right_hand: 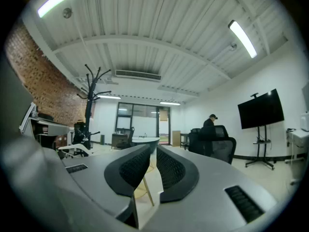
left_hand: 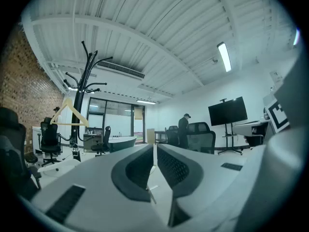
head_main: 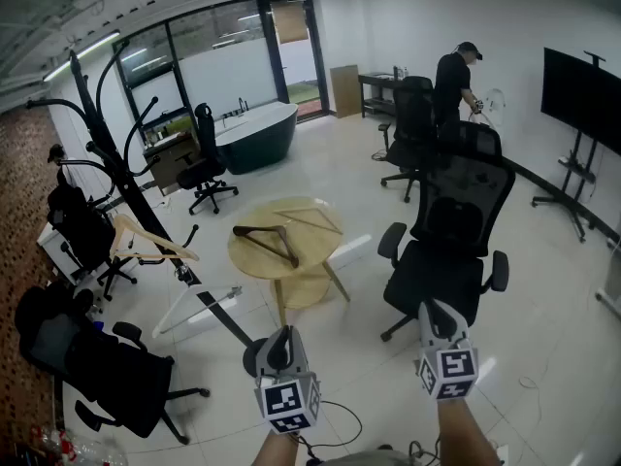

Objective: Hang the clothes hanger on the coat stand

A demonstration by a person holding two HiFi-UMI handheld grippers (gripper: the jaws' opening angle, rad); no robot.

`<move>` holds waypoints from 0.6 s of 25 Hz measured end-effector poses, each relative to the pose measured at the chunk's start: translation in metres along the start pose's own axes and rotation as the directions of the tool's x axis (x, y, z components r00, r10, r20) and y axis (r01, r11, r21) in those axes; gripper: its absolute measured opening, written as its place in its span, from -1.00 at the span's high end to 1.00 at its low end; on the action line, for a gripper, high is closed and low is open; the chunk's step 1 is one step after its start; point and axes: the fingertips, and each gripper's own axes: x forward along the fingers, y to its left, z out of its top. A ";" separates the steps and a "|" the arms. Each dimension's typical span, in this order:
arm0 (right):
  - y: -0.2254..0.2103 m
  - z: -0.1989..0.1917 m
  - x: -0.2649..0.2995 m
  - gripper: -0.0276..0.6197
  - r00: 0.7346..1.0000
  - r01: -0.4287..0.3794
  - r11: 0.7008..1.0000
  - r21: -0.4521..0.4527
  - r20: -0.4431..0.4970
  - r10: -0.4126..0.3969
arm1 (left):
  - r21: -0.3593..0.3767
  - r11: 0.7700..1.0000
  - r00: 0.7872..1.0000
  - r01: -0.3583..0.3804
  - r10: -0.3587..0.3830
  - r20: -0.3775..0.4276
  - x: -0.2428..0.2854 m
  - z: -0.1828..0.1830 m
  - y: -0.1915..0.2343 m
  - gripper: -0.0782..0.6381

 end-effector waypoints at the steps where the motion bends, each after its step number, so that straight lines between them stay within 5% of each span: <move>1: 0.005 0.002 0.003 0.79 1.000 -0.023 1.000 -0.017 0.006 0.023 | 0.003 1.000 1.000 0.009 -0.009 0.002 0.004 0.001 -0.008 0.67; 9: 0.030 0.020 0.022 0.79 0.983 -0.180 0.977 -0.115 0.006 0.182 | 0.014 1.000 1.000 -0.002 0.001 0.007 0.027 0.009 -0.053 0.65; 15: 0.031 0.009 0.051 0.79 0.980 -0.198 0.976 -0.093 -0.008 0.198 | 0.029 1.000 1.000 0.003 -0.003 -0.009 0.053 0.009 -0.059 0.65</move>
